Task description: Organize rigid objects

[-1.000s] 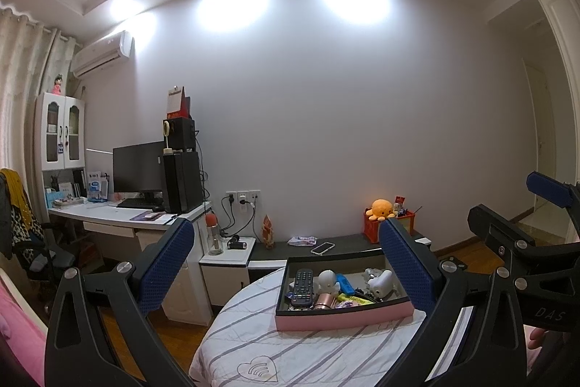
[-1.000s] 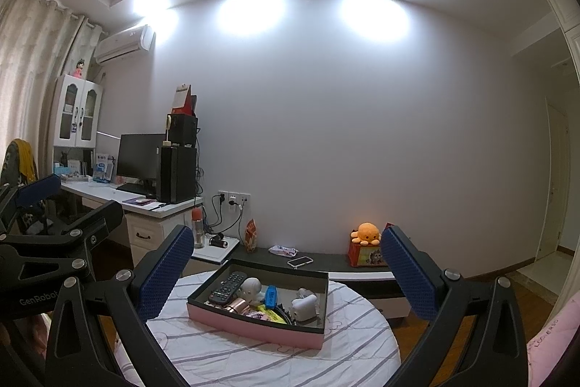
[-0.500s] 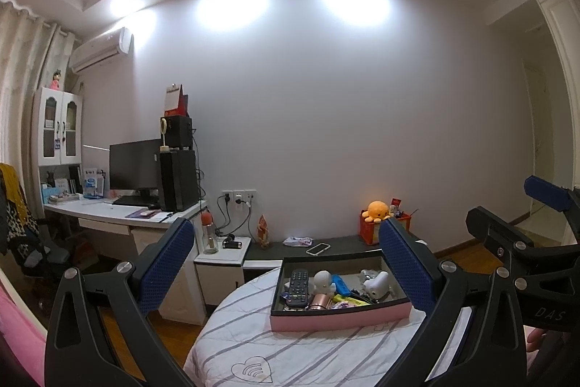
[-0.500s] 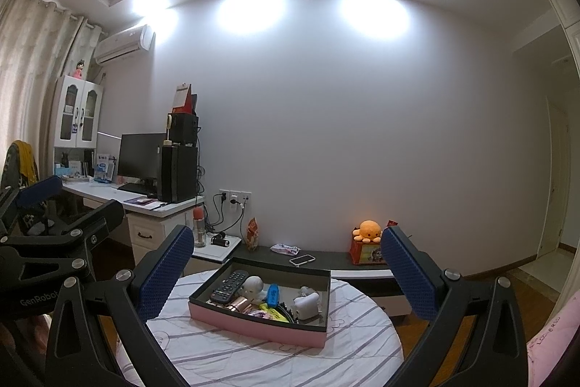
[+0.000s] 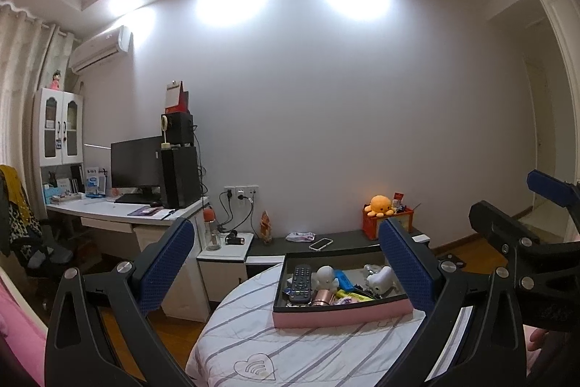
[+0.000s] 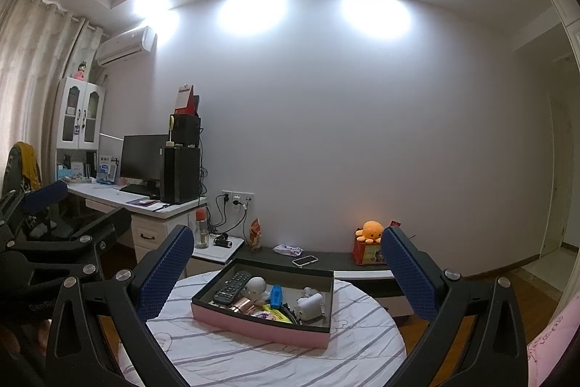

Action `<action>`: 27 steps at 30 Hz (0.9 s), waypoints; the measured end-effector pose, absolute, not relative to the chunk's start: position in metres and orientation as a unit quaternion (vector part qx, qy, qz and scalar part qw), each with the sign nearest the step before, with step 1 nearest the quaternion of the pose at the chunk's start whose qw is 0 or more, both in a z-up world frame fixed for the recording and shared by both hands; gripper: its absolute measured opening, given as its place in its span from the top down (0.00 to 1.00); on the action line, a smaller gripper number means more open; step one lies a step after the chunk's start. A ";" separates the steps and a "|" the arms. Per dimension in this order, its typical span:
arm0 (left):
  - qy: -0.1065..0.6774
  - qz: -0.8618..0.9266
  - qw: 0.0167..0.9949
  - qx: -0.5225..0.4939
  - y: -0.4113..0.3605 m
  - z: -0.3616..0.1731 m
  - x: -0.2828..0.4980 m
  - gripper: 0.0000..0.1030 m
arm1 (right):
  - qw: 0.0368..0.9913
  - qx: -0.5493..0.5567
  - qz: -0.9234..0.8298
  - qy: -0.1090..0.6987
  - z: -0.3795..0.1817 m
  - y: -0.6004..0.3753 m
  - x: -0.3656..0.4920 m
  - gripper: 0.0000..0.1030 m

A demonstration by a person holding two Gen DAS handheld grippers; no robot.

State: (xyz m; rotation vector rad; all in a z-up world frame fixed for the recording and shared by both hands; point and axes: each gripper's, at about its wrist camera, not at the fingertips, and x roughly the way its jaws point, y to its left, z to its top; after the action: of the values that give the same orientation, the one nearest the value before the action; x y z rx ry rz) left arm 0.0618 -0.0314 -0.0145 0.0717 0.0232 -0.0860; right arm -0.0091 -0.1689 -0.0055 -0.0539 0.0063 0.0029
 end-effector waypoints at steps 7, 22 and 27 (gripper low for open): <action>0.009 -0.042 0.998 0.036 -0.031 -0.015 0.063 0.00 | 1.000 -0.025 0.004 0.007 -0.005 -0.170 -0.007 0.00; 0.009 -0.041 0.998 0.037 -0.030 -0.017 0.062 0.00 | 1.000 -0.024 0.005 0.009 -0.005 -0.170 -0.007 0.00; 0.011 -0.044 0.998 0.035 -0.030 -0.017 0.063 0.00 | 1.000 -0.022 0.007 0.011 -0.007 -0.170 -0.006 0.00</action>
State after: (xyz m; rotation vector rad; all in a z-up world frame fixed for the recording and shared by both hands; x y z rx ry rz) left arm 0.0629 -0.0296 -0.0174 0.0691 0.0215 -0.0872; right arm -0.0055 -0.1703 -0.0072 -0.0437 0.0215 0.0132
